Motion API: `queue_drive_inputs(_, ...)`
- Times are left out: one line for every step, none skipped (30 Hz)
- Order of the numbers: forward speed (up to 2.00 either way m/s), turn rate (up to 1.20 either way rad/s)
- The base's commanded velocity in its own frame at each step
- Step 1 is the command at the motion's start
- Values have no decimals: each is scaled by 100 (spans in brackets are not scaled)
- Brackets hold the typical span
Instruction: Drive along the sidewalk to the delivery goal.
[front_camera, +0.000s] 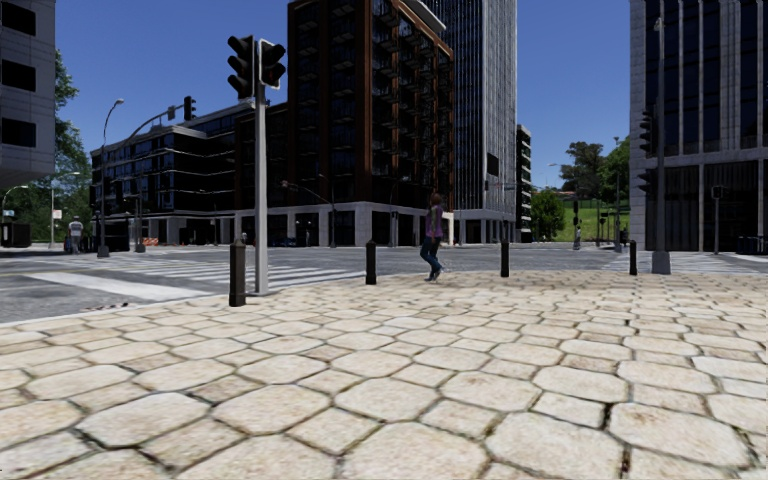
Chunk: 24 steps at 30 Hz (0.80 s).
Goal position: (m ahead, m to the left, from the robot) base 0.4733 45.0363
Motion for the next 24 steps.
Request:
queue_drive_inputs(170,0)
queue_drive_inputs(170,0)
queue_drive_inputs(170,0)
queue_drive_inputs(170,0)
queue_drive_inputs(170,0)
queue_drive_inputs(170,0)
queue_drive_inputs(170,0)
queue_drive_inputs(170,0)
queue_drive_inputs(169,0)
queue_drive_inputs(169,0)
queue_drive_inputs(169,0)
queue_drive_inputs(169,0)
queue_drive_inputs(169,0)
queue_drive_inputs(169,0)
queue_drive_inputs(169,0)
queue_drive_inputs(169,0)
queue_drive_inputs(169,0)
queue_drive_inputs(169,0)
queue_drive_inputs(169,0)
queue_drive_inputs(169,0)
queue_drive_inputs(169,0)
queue_drive_inputs(169,0)
queue_drive_inputs(169,0)
queue_drive_inputs(169,0)
